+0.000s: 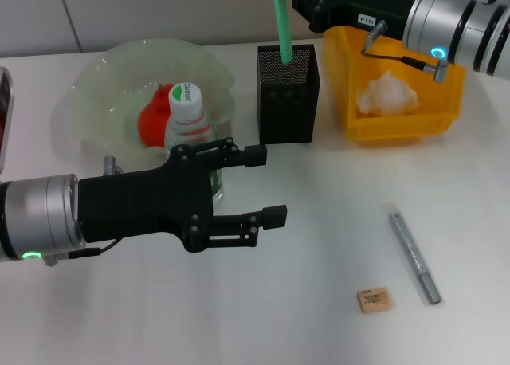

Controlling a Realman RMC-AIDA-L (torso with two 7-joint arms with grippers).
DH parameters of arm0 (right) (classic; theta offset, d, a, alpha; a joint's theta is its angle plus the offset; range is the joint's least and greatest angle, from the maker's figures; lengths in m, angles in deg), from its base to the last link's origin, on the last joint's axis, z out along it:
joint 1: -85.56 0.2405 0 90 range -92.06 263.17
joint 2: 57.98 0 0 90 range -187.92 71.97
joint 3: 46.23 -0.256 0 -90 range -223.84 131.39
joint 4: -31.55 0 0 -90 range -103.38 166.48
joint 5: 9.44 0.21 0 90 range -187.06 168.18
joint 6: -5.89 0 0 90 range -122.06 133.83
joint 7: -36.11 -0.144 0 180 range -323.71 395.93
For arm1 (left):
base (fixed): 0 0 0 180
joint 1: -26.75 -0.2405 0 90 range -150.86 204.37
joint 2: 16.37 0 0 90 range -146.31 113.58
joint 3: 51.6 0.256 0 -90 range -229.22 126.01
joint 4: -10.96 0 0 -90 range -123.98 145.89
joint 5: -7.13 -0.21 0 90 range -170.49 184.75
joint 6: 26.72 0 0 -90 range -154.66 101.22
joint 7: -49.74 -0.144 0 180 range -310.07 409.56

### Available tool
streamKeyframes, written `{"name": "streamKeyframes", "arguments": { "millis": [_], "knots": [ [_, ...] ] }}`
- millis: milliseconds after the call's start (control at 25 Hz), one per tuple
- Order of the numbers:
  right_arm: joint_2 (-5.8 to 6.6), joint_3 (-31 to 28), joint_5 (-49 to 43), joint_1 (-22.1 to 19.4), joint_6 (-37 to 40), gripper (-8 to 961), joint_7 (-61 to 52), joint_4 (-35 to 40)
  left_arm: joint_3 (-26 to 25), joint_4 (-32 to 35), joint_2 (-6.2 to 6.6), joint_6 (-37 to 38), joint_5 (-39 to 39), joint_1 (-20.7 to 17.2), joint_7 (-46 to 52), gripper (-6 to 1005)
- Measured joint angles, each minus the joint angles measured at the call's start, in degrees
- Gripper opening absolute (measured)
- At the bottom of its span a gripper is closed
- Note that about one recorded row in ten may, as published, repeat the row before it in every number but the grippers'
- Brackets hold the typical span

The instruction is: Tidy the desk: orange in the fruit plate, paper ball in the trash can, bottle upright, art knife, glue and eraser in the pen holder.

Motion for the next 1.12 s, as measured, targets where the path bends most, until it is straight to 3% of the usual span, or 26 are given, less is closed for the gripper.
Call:
{"name": "streamKeyframes", "arguments": {
  "millis": [880,1120],
  "knots": [
    [-0.52,0.28,1.05,-1.78,0.42,51,0.77,0.44,0.34,-0.79,0.0,0.0,0.0,0.22,-0.27,812],
    [-0.55,-0.19,1.47,-1.92,0.45,155,0.97,0.54,0.35,-0.79,0.0,0.0,0.0,0.22,-0.25,813]
  ]
}}
